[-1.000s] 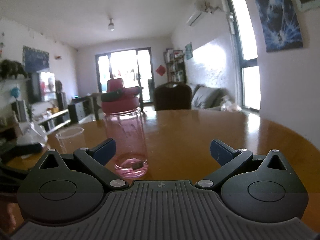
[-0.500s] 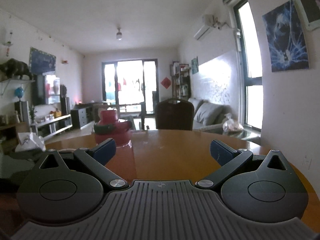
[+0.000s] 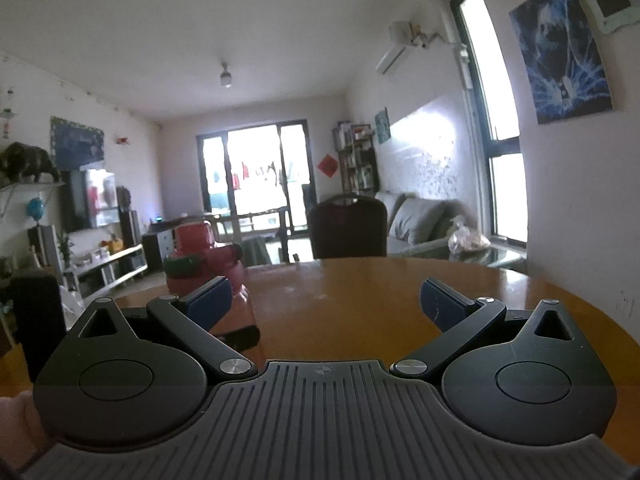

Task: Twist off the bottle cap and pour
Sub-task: 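Move the left gripper toward the pink bottle body, then close the left gripper around the pink bottle body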

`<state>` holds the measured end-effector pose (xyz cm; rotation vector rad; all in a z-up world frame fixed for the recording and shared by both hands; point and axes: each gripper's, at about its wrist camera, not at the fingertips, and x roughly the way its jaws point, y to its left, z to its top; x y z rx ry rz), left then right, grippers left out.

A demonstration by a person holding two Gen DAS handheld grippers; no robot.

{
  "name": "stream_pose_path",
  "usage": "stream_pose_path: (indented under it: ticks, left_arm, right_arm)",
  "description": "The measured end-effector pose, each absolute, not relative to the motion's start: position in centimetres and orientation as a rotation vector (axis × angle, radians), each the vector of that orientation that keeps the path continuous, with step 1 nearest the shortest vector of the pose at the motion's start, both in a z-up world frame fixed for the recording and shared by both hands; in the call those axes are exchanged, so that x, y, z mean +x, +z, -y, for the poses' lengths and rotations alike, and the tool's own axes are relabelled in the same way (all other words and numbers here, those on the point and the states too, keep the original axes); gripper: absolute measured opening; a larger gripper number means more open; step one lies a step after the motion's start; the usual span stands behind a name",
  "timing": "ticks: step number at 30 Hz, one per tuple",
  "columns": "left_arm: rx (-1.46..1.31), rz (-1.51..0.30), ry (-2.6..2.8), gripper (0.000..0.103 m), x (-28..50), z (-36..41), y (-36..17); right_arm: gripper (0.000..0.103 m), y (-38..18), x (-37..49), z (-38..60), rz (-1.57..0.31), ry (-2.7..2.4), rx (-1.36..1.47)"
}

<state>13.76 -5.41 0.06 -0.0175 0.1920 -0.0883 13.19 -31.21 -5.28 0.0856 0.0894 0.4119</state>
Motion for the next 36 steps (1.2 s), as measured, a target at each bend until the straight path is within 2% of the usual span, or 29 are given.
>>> stream_pose_path:
  ticks: [6, 9, 11, 21, 27, 36]
  left_arm:
    - [-0.004, -0.213, -0.102, 0.099, 14.2, 6.0, 0.4]
    - [-0.004, -0.215, -0.099, 0.093, 14.4, 6.1, 0.3]
    - [-0.002, -0.234, -0.086, 0.093, 14.7, 6.0, 0.1]
    - [0.041, -0.192, -0.056, 0.102, 13.8, 5.1, 0.6]
    - [0.064, -0.161, -0.051, 0.102, 13.1, 5.9, 0.8]
    - [0.031, -0.211, -0.038, 0.102, 13.0, 7.1, -0.1]
  right_arm:
    - [0.103, -5.4, 13.6, 31.1, -0.098, 0.412, 0.073]
    - [0.103, -6.0, 13.1, 30.9, -0.103, 0.410, 0.068]
    - [0.103, -6.0, 13.1, 30.9, -0.106, 0.408, 0.067]
    - [0.103, -6.3, 12.8, 30.6, -0.108, 0.413, 0.052]
    - [0.103, -6.4, 12.7, 30.6, -0.108, 0.410, 0.048]
    - [0.103, -6.4, 12.9, 30.6, -0.113, 0.413, 0.042]
